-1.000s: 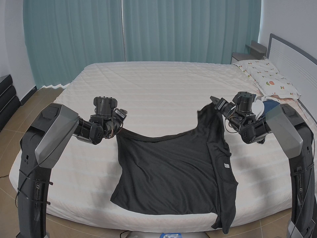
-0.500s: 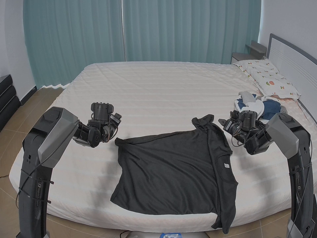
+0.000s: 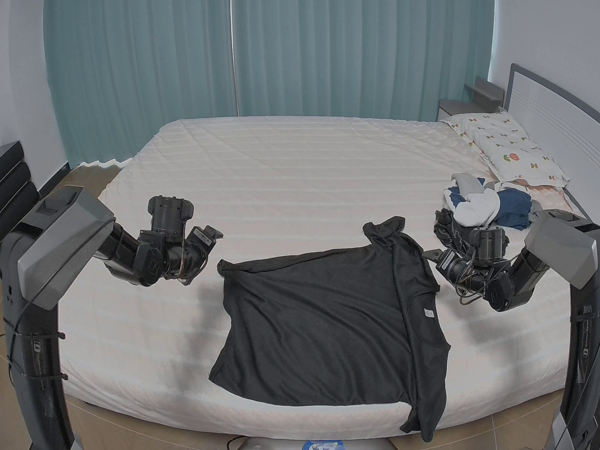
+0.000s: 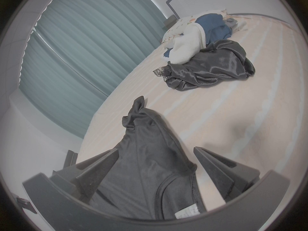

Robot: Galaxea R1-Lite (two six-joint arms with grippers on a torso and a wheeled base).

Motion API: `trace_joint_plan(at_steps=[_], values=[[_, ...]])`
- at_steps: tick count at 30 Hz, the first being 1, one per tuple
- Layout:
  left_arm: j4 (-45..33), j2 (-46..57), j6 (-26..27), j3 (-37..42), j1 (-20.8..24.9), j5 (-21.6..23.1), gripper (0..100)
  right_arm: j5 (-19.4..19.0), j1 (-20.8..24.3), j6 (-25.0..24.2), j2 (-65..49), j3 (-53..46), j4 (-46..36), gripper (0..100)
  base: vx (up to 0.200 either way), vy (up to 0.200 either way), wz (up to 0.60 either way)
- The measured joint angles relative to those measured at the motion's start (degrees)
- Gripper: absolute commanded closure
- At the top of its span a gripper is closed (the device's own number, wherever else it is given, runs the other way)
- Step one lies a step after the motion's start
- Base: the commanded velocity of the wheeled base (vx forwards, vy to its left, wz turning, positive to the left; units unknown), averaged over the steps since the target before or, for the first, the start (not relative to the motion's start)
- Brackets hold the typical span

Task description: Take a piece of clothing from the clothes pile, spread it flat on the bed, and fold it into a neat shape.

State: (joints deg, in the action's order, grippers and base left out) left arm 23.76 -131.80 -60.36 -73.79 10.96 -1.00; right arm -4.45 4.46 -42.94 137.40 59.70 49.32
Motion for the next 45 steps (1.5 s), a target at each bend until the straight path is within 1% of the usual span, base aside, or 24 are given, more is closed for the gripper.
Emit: trace_joint_plan(at_steps=[5,7,11,14,21,26,35,36,40,45], values=[[0.43,5.01,-0.29,10.97,0.48,1.57,0,-1.62,-0.06,-3.35,-1.77,-2.67,0.9,0,0.0,0.0,0.0],[0.87,7.05,-0.57,14.97,0.76,2.19,0,-2.24,-0.2,-4.63,-2.28,-3.83,1.21,0,0.2,0.0,0.0],[1.34,10.0,-0.98,19.8,1.41,3.29,0,-3.02,-0.35,-5.58,-2.29,-5.62,2.44,0,0.2,0.0,0.0],[1.58,11.39,-1.44,21.94,2.18,4.5,0,-3.23,-0.44,-5.42,-1.35,-5.99,4.27,0,0.2,0.0,0.0],[4.53,12.43,-5.57,23.69,2.84,4.94,0,-3.32,-0.41,-3.8,0.77,-3.17,4.18,0,0.0,0.0,0.0],[7.36,12.51,-6.13,25.22,2.96,5.05,0,-3.34,0.05,-0.34,2.93,0.8,3.89,0,0.0,0.0,0.0],[9.41,11.41,-6.31,26.3,2.62,5.01,0,-2.69,1.38,2.71,8.9,9.29,0.6,0,0.0,0.0,0.0],[9.44,11.15,-6.31,26.27,2.55,5.01,0,-2.58,1.46,3.06,9.68,10.34,0.44,100,0.0,0.0,0.0],[9.52,10.52,-6.34,26.09,2.44,4.96,0,-1.78,1.54,3.47,11.85,13.84,-0.26,100,0.0,0.0,0.0],[9.59,9.92,-6.34,25.75,2.43,4.94,0,0.87,1.16,3.06,14.01,18.16,-0.04,100,0.0,0.0,0.0]])
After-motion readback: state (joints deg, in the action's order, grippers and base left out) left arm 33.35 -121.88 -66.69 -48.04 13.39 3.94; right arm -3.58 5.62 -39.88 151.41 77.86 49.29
